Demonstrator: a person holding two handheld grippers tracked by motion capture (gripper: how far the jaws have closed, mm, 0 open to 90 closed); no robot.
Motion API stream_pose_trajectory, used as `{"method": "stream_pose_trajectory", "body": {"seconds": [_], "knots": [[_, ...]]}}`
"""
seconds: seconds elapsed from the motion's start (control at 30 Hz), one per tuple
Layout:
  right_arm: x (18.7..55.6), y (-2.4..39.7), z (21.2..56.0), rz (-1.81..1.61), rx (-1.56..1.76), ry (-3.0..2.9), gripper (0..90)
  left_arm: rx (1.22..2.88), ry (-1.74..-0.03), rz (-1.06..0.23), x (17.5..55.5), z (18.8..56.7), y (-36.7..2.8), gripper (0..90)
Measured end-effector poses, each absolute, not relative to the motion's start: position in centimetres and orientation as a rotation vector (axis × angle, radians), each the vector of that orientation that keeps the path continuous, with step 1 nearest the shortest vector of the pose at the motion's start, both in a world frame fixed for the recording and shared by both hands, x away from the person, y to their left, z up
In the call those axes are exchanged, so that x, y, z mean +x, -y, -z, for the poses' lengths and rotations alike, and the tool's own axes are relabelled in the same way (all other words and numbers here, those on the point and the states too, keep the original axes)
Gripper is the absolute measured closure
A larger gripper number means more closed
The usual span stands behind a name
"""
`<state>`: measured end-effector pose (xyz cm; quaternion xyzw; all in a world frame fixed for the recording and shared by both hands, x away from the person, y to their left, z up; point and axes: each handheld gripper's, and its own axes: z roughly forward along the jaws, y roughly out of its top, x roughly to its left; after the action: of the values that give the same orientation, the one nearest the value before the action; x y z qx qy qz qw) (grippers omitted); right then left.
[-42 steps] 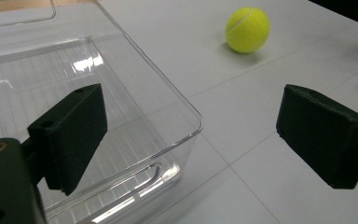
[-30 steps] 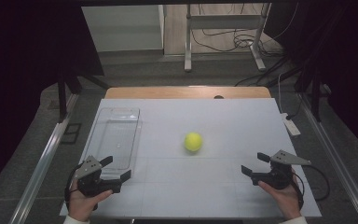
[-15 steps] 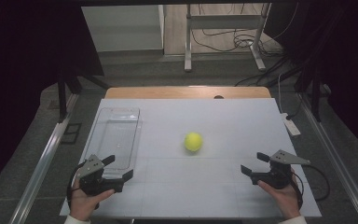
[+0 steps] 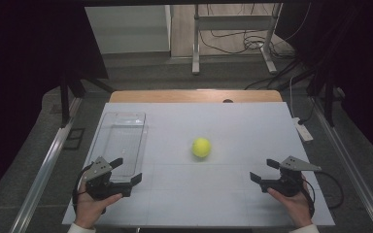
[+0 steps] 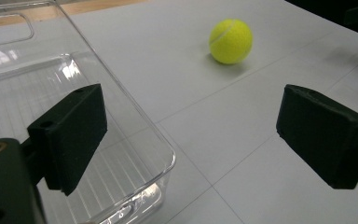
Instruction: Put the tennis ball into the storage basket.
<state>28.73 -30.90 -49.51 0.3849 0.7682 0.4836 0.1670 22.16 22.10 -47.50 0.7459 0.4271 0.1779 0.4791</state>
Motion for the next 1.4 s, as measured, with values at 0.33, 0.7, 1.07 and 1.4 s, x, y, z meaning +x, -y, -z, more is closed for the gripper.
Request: {"method": "stream_pose_trajectory", "body": {"seconds": [0.33, 0.7, 1.07, 1.4], "knots": [[28.8, 30.8, 49.7, -1.366, 1.093, -2.188, 10.6, 1.826, -1.041, -0.428, 22.5, 47.5, -21.9, 9.3], [28.9, 30.7, 49.8, -1.366, 1.095, -2.186, 10.6, 1.844, -1.039, -0.415, 23.0, 47.2, -21.3, 9.3], [28.9, 30.6, 49.7, -1.402, 1.112, -2.179, 10.7, 1.86, -1.023, -0.402, 23.6, 46.6, -20.4, 9.2], [29.0, 30.6, 49.7, -1.39, 1.11, -2.185, 10.7, 1.873, -1.021, -0.398, 24.0, 46.5, -20.0, 9.3]]}}
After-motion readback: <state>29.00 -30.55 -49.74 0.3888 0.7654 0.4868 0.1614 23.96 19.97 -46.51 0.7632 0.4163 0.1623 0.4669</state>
